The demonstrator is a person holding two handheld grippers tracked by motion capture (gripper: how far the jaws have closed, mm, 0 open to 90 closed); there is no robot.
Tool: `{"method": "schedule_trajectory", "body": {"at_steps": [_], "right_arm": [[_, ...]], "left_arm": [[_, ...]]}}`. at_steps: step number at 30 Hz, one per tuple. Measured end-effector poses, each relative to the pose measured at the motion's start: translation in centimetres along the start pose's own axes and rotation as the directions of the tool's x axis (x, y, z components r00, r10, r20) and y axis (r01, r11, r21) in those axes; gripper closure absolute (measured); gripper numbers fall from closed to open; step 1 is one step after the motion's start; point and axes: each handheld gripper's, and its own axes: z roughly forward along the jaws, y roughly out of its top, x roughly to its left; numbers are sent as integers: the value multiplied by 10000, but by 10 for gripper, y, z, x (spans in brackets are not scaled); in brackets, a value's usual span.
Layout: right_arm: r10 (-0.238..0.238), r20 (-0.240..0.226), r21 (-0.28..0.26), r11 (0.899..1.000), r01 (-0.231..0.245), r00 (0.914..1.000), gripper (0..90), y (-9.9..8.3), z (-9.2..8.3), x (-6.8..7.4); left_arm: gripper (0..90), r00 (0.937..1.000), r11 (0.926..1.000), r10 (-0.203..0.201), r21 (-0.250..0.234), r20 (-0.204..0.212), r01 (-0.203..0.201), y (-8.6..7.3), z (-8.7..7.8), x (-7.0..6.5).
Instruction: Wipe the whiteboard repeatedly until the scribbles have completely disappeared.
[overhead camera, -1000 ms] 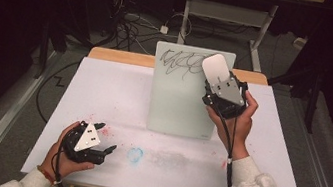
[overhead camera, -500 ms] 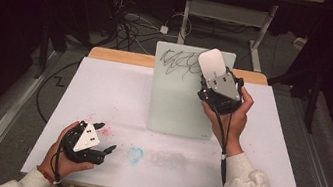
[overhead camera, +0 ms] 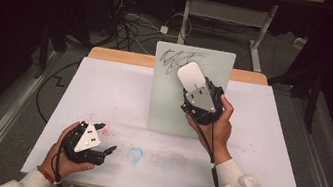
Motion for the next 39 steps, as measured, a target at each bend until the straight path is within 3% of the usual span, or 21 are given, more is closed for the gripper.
{"method": "schedule_trajectory", "body": {"at_steps": [2,4,8,13,15,17,24,27,30,32,34,37,39], "right_arm": [[51,-81,-4,10000,-51,10000,308,1,0,-3],[-11,197,24,10000,11,9998,309,2,0,-8],[515,664,4,9987,-517,9965,309,7,-1,-28],[1220,1205,-104,9925,-1216,9852,308,13,-2,-54],[1492,1153,-138,9888,-1486,9821,309,14,-2,-58],[1417,1197,-121,9899,-1413,9826,309,14,-1,-55],[707,354,-39,9975,-706,9969,308,12,2,-18],[150,-185,46,9999,-149,9997,308,10,3,4],[-392,-153,80,9992,394,9991,309,9,4,14],[-142,-350,-19,9999,141,9993,309,10,4,8],[-90,119,2,10000,90,9999,308,13,4,-1],[738,407,-165,9972,-731,9964,308,18,3,-27],[1022,871,-159,9947,-1012,9909,308,21,2,-41]], "left_arm": [[211,10000,10000,-18,-17,-9,18,0,0,0],[211,10000,10000,-66,-57,-6,66,0,0,0],[211,10000,10000,-40,-30,11,40,0,0,0],[211,10000,10000,-43,-23,22,43,0,0,0],[211,10000,10000,-60,-46,32,61,0,0,0],[211,10000,10000,-44,-49,40,44,0,0,0],[211,10000,10000,-37,-32,43,37,0,0,0],[211,10000,10000,-34,-22,38,34,0,0,0],[211,10000,10000,-33,-35,23,33,0,-1,0],[211,10000,10000,-44,-51,13,44,0,-1,0],[211,10000,10000,-57,-55,13,57,0,-1,1],[211,10000,9999,-70,-77,22,71,0,-2,0],[211,10000,9999,-78,-85,28,78,0,-2,0]]}}
